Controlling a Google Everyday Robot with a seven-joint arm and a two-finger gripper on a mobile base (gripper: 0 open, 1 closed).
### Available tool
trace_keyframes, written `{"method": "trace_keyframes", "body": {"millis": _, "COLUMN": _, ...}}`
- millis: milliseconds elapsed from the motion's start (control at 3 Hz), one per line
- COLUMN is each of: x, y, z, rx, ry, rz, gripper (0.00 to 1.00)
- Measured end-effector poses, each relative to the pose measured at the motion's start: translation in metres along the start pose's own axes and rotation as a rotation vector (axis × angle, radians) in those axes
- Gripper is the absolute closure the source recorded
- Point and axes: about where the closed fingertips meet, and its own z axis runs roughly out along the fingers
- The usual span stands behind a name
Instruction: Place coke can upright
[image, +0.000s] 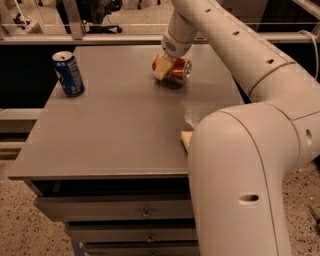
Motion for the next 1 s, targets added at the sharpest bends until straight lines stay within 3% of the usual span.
{"method": "trace_keyframes", "body": {"millis": 333, "x": -0.013, "y": 0.005, "z": -0.023, "rx": -0.002, "ry": -0.065, "rz": -0.032, "gripper": 0.88}}
{"method": "trace_keyframes", "body": {"millis": 667, "x": -0.019, "y": 0.014, "z": -0.062, "rx": -0.014, "ry": -0.196, "rz": -0.066, "gripper": 1.00}}
{"method": "trace_keyframes", "body": {"millis": 1000, "x": -0.018, "y": 0.025, "z": -0.107, "rx": -0.043, "ry": -0.390, "rz": -0.107, "gripper": 1.00}}
